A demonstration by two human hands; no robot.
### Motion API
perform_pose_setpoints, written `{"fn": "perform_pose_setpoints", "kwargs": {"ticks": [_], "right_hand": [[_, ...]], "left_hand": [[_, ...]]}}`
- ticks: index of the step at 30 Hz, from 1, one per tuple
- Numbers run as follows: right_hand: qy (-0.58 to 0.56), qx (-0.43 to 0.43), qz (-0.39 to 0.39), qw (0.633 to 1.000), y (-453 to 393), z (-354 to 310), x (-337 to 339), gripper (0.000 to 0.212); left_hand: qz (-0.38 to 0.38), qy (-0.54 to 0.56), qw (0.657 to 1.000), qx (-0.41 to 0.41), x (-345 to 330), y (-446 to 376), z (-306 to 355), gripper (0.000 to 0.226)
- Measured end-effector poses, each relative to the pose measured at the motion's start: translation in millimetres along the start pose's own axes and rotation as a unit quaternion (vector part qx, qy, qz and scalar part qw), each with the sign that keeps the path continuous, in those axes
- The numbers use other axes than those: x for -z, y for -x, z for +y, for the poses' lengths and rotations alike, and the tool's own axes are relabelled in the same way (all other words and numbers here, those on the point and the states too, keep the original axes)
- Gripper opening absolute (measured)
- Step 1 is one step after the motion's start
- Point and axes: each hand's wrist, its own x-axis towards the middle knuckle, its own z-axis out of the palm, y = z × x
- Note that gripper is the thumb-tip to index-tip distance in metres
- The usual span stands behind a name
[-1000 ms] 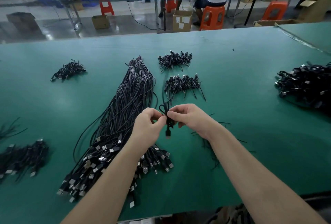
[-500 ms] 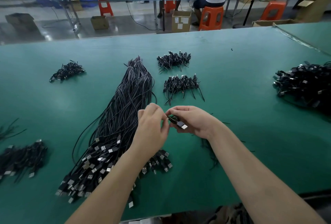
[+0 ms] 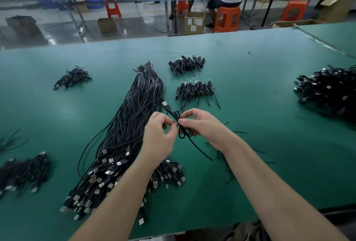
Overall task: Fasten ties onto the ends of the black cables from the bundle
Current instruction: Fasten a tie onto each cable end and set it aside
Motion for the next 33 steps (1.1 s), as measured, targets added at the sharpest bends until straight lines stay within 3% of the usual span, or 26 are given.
{"fn": "perform_pose_setpoints", "kwargs": {"ticks": [2, 5, 7, 9, 11, 13, 15, 19, 22, 24, 27, 30, 33], "right_hand": [[-0.073, -0.042, -0.015, 0.996, -2, -3, -1, 0.008], [-0.099, -0.088, -0.034, 0.991, -4, -5, -5, 0.022], [-0.131, -0.095, -0.064, 0.985, -3, -3, -4, 0.024], [-0.182, -0.090, -0.091, 0.975, -1, -3, 1, 0.023], [-0.198, -0.052, -0.105, 0.973, 1, -1, 7, 0.021], [-0.148, 0.006, -0.108, 0.983, 2, 1, 8, 0.024], [-0.047, 0.048, -0.067, 0.995, 2, 1, 5, 0.023], [-0.011, 0.077, 0.001, 0.997, 1, -3, 0, 0.007], [0.004, 0.102, 0.007, 0.995, 3, -5, -3, 0.006], [0.006, 0.088, 0.014, 0.996, 4, -8, -5, 0.011], [-0.064, 0.026, 0.000, 0.998, 4, -13, -7, 0.011], [-0.087, -0.040, -0.032, 0.995, 5, -19, -3, 0.006], [-0.048, -0.053, -0.070, 0.995, 3, -16, 5, 0.006]], "left_hand": [[0.018, -0.071, 0.991, -0.110, -2, 5, 1, 0.018], [0.026, -0.227, 0.936, -0.267, -6, 10, -3, 0.011], [0.033, -0.220, 0.933, -0.282, -4, 9, -4, 0.008], [0.039, -0.145, 0.965, -0.215, 0, 7, -3, 0.013], [0.028, -0.047, 0.995, -0.087, 4, 3, -2, 0.016], [0.006, 0.058, 0.996, 0.062, 6, -2, -3, 0.011], [-0.019, 0.161, 0.974, 0.161, 7, -5, -3, 0.012], [-0.043, 0.236, 0.953, 0.184, 7, -2, -1, 0.024], [-0.025, 0.244, 0.954, 0.173, 7, 1, 3, 0.016], [0.000, 0.212, 0.969, 0.131, 6, 3, 6, 0.014], [0.039, 0.072, 0.996, -0.036, 5, 7, 9, 0.018], [0.043, -0.074, 0.978, -0.188, 5, 11, 9, 0.021], [0.029, -0.168, 0.952, -0.253, 5, 12, 6, 0.017]]}}
